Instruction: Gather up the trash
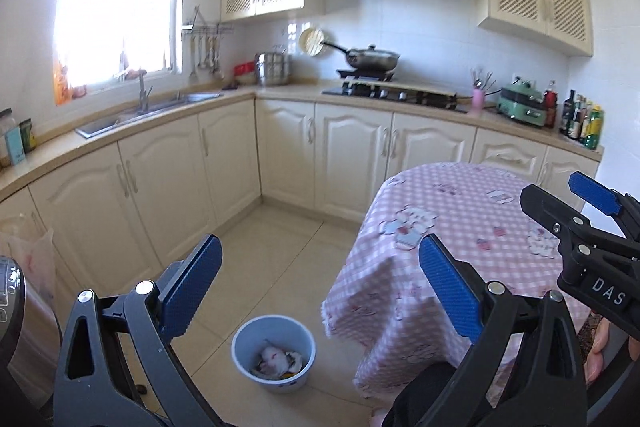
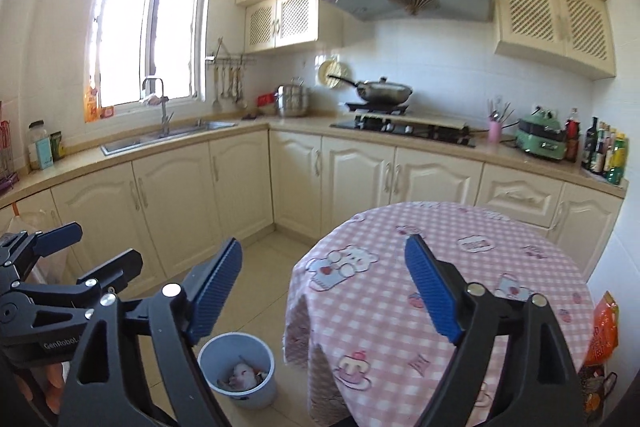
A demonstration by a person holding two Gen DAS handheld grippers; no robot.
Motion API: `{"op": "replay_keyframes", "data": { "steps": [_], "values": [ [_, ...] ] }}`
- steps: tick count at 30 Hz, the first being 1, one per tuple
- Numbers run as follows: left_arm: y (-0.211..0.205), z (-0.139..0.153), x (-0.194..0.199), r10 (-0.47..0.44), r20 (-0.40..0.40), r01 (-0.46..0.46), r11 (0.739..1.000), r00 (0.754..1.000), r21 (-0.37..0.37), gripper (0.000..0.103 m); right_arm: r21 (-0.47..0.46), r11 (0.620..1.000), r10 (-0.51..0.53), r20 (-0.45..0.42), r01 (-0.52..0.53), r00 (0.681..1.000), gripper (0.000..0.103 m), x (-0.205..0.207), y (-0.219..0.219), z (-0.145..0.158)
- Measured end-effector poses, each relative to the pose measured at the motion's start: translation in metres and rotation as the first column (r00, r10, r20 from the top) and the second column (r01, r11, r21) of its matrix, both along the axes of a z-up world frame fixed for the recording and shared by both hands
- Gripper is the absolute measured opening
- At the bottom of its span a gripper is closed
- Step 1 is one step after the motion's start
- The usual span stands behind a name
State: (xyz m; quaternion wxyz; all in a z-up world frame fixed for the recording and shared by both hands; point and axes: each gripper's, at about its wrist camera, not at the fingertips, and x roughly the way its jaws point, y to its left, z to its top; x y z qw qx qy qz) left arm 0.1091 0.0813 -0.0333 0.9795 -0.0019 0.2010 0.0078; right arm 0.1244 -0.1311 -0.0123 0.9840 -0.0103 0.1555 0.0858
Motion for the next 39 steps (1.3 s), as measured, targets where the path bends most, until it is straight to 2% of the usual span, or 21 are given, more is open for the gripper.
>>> {"op": "replay_keyframes", "data": {
  "steps": [5,10,20,25,39],
  "values": [
    [-0.018,0.008,-0.031,-0.025,0.073,0.022,0.999,0.997,0.036,0.096,0.012,0.999,-0.044,0.062,0.043,0.997,0.090,-0.042,-0.022,0.006],
    [-0.032,0.014,-0.061,-0.033,0.136,0.028,0.999,0.990,0.042,0.096,0.031,0.996,-0.092,0.107,0.089,0.990,0.093,-0.077,-0.041,0.009],
    [-0.054,0.029,-0.103,-0.047,0.207,0.037,0.998,0.977,0.052,0.096,0.028,0.995,-0.101,0.180,0.098,0.978,0.096,-0.131,-0.058,0.018],
    [-0.058,0.034,-0.112,-0.043,0.233,0.032,0.998,0.971,0.051,0.096,0.021,0.994,-0.111,0.211,0.110,0.971,0.096,-0.145,-0.060,0.020],
    [-0.056,0.035,-0.118,-0.051,0.249,0.038,0.998,0.967,0.054,0.096,0.021,0.993,-0.117,0.213,0.116,0.970,0.097,-0.150,-0.058,0.019]
  ]
}}
